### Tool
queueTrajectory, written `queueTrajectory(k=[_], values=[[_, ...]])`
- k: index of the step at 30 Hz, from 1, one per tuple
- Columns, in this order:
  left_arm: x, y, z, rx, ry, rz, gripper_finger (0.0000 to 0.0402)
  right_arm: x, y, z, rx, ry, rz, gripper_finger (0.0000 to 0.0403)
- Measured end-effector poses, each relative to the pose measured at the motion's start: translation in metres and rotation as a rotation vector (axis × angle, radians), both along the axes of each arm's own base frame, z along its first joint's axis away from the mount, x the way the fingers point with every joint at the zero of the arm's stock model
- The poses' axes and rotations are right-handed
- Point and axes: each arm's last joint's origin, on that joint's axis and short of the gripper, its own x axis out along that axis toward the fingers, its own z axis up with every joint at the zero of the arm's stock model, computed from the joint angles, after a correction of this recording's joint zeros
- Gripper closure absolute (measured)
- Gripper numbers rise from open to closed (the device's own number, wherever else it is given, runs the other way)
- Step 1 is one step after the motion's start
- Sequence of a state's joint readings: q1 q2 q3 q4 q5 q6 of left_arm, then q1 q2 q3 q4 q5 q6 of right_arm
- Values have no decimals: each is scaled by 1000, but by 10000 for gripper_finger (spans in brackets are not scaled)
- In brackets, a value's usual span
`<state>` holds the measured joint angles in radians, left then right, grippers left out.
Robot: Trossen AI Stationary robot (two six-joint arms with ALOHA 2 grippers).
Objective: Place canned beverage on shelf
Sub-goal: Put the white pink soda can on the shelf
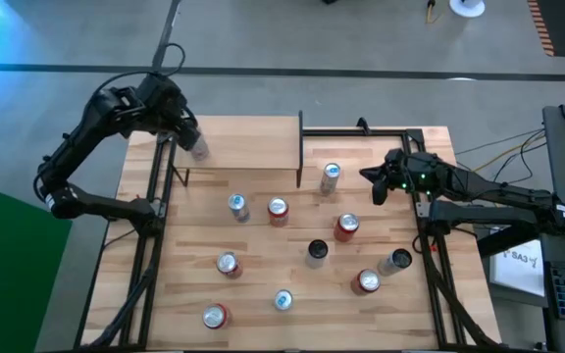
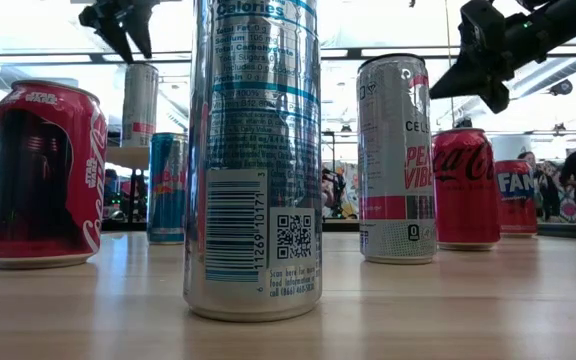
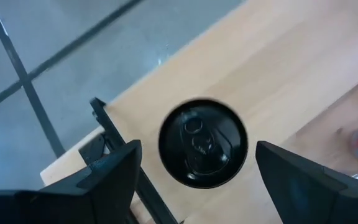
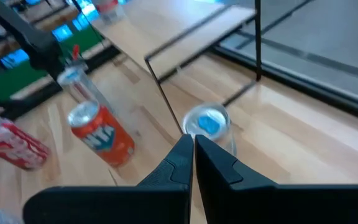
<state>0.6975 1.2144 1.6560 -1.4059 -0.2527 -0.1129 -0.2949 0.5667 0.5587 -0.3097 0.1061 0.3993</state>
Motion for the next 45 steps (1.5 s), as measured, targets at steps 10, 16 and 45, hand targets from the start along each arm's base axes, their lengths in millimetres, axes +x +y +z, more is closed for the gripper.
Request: queueTrajectory(k=[10, 16, 45], values=[[-22, -20, 44, 149, -161, -20, 102, 21, -6, 21, -48, 3, 19, 394], [-30, -38, 40, 201, -282, -60, 102, 46, -14, 37, -98, 22, 31, 394], [-25, -85, -45, 206, -377, -248, 398, 197, -95, 94, -351, 192, -21, 394]])
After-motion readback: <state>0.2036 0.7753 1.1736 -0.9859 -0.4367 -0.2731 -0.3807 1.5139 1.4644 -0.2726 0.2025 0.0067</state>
